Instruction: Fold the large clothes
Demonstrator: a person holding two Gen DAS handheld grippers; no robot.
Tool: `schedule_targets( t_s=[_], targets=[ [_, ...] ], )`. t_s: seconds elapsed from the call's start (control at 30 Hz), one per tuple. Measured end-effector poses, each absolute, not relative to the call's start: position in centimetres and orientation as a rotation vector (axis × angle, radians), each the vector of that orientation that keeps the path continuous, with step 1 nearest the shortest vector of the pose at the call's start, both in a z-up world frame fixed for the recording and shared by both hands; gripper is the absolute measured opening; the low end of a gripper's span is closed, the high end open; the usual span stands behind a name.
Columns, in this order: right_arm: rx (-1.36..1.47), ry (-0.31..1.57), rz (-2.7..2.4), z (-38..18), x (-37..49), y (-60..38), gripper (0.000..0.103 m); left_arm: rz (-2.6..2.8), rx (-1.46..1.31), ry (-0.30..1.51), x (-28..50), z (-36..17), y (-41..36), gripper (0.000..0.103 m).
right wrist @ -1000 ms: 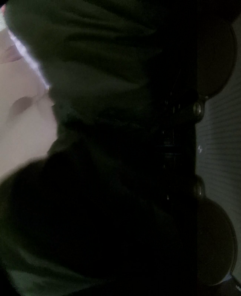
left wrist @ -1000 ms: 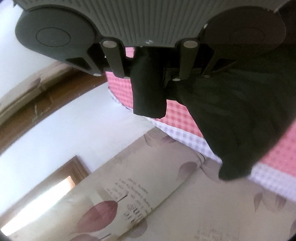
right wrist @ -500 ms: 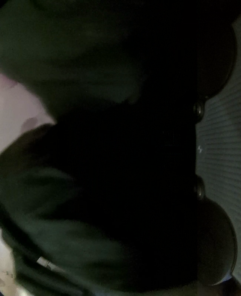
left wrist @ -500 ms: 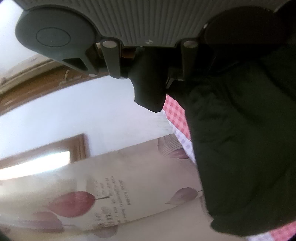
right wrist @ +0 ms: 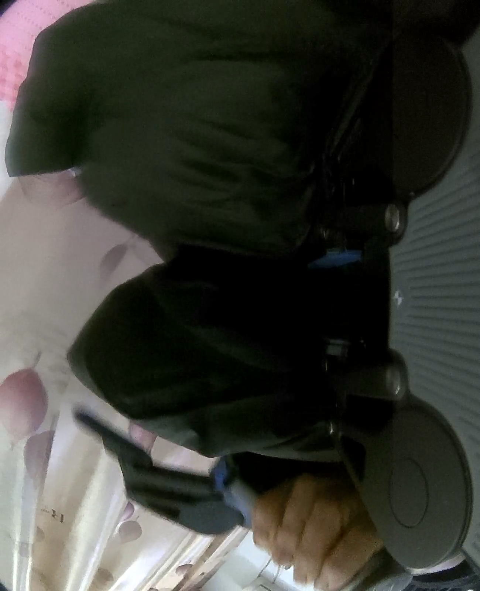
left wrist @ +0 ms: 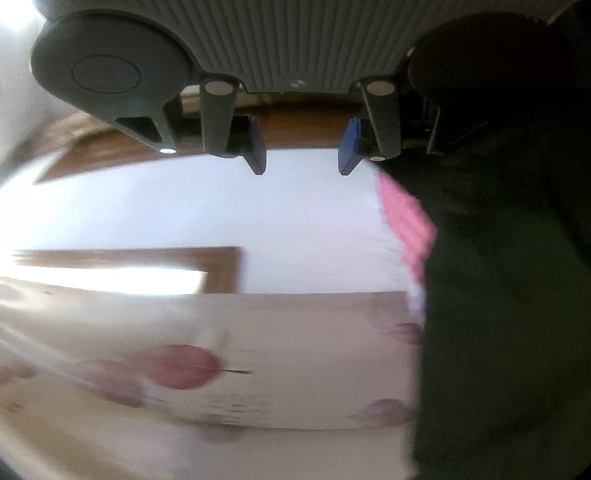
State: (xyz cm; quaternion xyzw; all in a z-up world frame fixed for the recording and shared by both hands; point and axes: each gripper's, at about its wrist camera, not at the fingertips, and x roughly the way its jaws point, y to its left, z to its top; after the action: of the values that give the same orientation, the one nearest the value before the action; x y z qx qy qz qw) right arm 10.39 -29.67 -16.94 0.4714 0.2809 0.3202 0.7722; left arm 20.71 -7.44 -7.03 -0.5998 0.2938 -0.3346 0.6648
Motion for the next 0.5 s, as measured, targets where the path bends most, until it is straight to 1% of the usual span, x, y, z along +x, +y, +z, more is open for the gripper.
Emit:
schedule_targets(
  t_s=[0.07, 0.1, 0.13, 0.17, 0.2, 0.23, 0.3, 0.33, 0.37, 0.43, 0.5],
  targets=[
    [1.068, 0.607, 0.695, -17.5, 9.8, -30.4, 0.035, -0.805, -1.314, 0.611, 19.7, -4.6, -6.1, 0.067],
    [1.088, 0.604, 0.695, -17.5, 9.5, -30.6, 0.037, -0.828, -1.258, 0.576, 19.1, -3.3, -5.1, 0.071],
    [1.107, 0.600, 0.691, -17.7, 9.5, -31.2, 0.041, -0.831, -1.176, 0.550, 18.4, -2.1, -4.2, 0.079],
    [1.127, 0.592, 0.687, -17.6, 9.2, -32.1, 0.048, -0.813, -1.077, 0.523, 17.6, -0.9, -3.1, 0.085],
    [1.145, 0.581, 0.684, -17.5, 8.6, -32.7, 0.052, -0.789, -1.009, 0.498, 16.7, -0.3, -2.0, 0.087],
    [1.158, 0.569, 0.682, -17.3, 8.0, -33.2, 0.061, -0.775, -0.972, 0.473, 15.8, -0.3, -0.6, 0.088],
    [1.173, 0.540, 0.677, -16.7, 6.8, -34.6, 0.078, -0.749, -0.941, 0.480, 14.5, -1.4, 1.8, 0.088],
    [1.179, 0.530, 0.669, -16.5, 6.6, -35.0, 0.084, -0.728, -0.935, 0.484, 13.8, -2.2, 2.8, 0.088],
    [1.184, 0.524, 0.656, -16.2, 5.5, -35.5, 0.085, -0.711, -0.931, 0.487, 13.1, -3.4, 3.7, 0.088],
    [1.186, 0.522, 0.637, -15.6, 5.4, -36.0, 0.095, -0.705, -0.924, 0.520, 12.1, -5.7, 4.8, 0.088],
    [1.168, 0.506, 0.627, -14.0, 5.7, -36.1, 0.097, -0.726, -0.963, 0.521, 11.4, -7.9, 5.1, 0.087]
  ],
)
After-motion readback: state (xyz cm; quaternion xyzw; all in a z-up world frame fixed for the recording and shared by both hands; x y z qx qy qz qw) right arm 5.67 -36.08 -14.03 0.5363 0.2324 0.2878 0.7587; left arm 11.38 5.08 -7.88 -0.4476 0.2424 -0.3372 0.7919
